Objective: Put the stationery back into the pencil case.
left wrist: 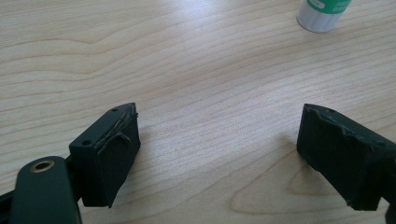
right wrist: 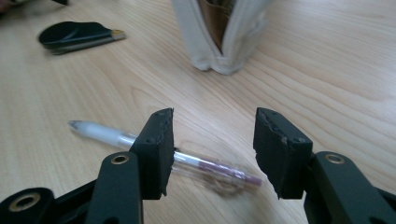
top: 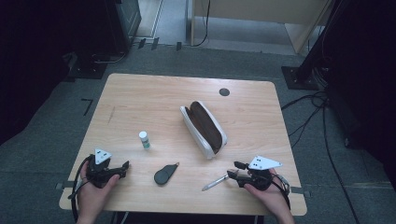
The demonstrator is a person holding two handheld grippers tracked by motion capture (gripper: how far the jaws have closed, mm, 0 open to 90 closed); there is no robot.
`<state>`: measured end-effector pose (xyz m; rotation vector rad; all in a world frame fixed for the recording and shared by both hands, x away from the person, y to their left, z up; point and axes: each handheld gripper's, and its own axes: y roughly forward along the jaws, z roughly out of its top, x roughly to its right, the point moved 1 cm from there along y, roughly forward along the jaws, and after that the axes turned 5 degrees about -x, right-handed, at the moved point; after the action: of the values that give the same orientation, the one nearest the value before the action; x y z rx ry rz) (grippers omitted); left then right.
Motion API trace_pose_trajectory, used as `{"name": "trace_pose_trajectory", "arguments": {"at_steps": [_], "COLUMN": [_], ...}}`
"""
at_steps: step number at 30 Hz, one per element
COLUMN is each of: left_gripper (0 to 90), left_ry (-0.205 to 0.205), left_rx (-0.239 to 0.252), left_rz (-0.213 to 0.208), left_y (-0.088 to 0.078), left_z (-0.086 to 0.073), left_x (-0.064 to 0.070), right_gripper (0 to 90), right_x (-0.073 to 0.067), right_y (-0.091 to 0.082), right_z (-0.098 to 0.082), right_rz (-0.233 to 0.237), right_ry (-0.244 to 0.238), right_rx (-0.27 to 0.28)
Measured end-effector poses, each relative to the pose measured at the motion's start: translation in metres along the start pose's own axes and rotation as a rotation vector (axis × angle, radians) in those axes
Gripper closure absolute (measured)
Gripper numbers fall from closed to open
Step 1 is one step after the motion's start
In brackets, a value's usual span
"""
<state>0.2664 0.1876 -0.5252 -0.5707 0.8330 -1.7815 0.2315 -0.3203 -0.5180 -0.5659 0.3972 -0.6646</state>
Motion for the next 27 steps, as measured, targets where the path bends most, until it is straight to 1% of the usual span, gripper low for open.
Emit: {"name": "trace_pose_trajectory", "arguments": {"at_steps": [2, 5, 8, 10, 12, 13, 15, 17, 18, 19, 22, 24, 25, 27], "left_gripper": [13.3, 13.3, 13.3, 13.3, 13.3, 13.3, 13.3, 13.3, 13.3, 13.3, 13.3, 13.3, 13.3, 13.3], "left_ry": [0.000, 0.000, 0.000, 0.000, 0.001, 0.001, 0.001, 0.004, 0.004, 0.004, 0.004, 0.004, 0.004, 0.004], "left_rx": [0.000, 0.000, 0.000, 0.000, 0.000, 0.000, 0.000, -0.002, -0.002, -0.002, -0.002, -0.002, -0.002, -0.002], "left_rz": [0.000, 0.000, 0.000, 0.000, 0.000, 0.000, -0.001, -0.001, -0.001, -0.001, -0.001, -0.001, -0.001, -0.001], "left_y": [0.000, 0.000, 0.000, 0.000, 0.000, 0.000, 0.000, 0.000, 0.000, 0.000, 0.000, 0.000, 0.000, 0.000], "left_z": [0.000, 0.000, 0.000, 0.000, 0.000, 0.000, 0.000, 0.000, 0.000, 0.000, 0.000, 0.000, 0.000, 0.000], "left_x": [0.000, 0.000, 0.000, 0.000, 0.000, 0.000, 0.000, 0.000, 0.000, 0.000, 0.000, 0.000, 0.000, 0.000], "right_gripper": [47.5, 47.3, 47.7, 53.4, 55.0, 55.7, 56.1, 58.4, 60.9, 65.0, 70.5, 75.5, 77.5, 78.3], "right_x": [-0.001, -0.002, -0.004, -0.005, -0.007, -0.008, -0.009, -0.009, -0.009, -0.008, -0.006, -0.004, -0.002, 0.001], "right_y": [0.003, 0.009, 0.015, 0.015, 0.015, 0.015, 0.016, 0.015, 0.015, 0.014, 0.011, 0.009, 0.008, 0.006], "right_z": [0.001, 0.000, -0.001, -0.001, -0.002, -0.002, -0.004, -0.004, -0.005, -0.005, -0.005, -0.006, -0.006, -0.006], "right_rz": [0.030, 0.027, 0.067, 0.085, 0.100, 0.096, 0.074, 0.060, 0.057, 0.045, 0.023, 0.009, -0.002, -0.019], "right_ry": [-0.015, -0.032, -0.065, -0.084, -0.103, -0.112, -0.129, -0.138, -0.135, -0.134, -0.119, -0.088, -0.062, -0.031], "right_rx": [-0.004, -0.028, -0.062, -0.074, -0.085, -0.098, -0.132, -0.131, -0.131, -0.130, -0.137, -0.139, -0.140, -0.139]}}
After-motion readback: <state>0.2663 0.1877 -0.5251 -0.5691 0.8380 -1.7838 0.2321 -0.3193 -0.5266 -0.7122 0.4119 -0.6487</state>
